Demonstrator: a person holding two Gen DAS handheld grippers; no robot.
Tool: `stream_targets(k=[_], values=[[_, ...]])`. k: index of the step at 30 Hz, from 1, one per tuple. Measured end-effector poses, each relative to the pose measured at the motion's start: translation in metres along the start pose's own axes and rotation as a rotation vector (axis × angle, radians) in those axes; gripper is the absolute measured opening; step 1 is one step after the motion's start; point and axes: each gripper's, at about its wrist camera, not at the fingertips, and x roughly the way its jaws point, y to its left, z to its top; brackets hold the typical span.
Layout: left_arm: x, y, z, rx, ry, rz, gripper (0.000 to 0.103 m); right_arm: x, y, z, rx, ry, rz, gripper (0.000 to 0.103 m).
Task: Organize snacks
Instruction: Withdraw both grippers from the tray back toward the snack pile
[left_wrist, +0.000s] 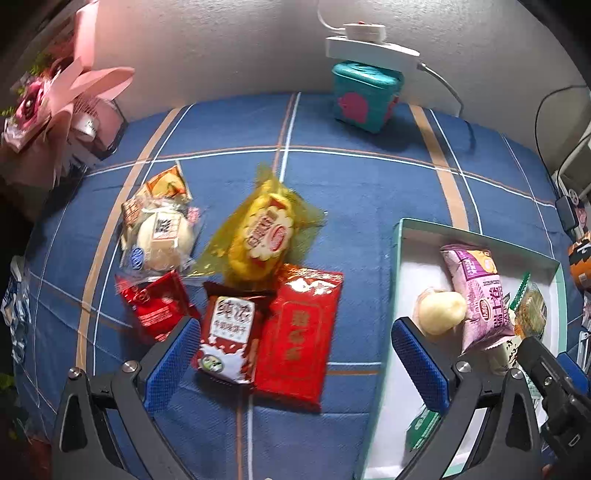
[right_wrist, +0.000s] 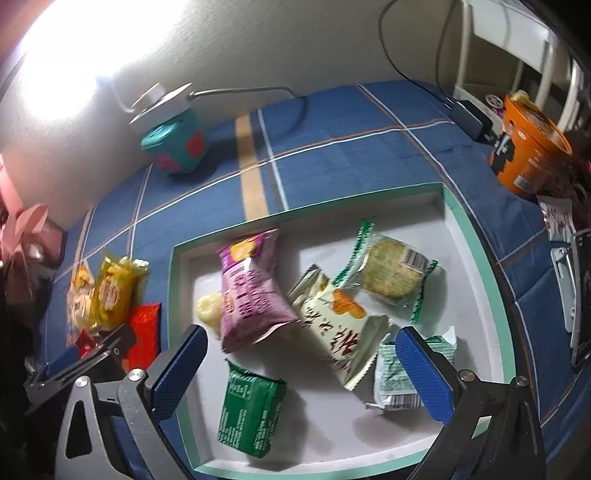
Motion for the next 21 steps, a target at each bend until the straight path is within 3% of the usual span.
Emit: stream_targets(k=[12, 21], values=[[-0.019, 0.059, 0.0, -0.037, -0.033, 0.034, 0.103, -0.001, 0.051, -0.013, -0.147, 0.011, 0.021, 0.103], [-0.029, 0.125, -0.005, -0.161, -0.055, 0.105, 0.103, -0.003, 0.096, -0.027, -0.247, 0.01, 0.067, 0.103]])
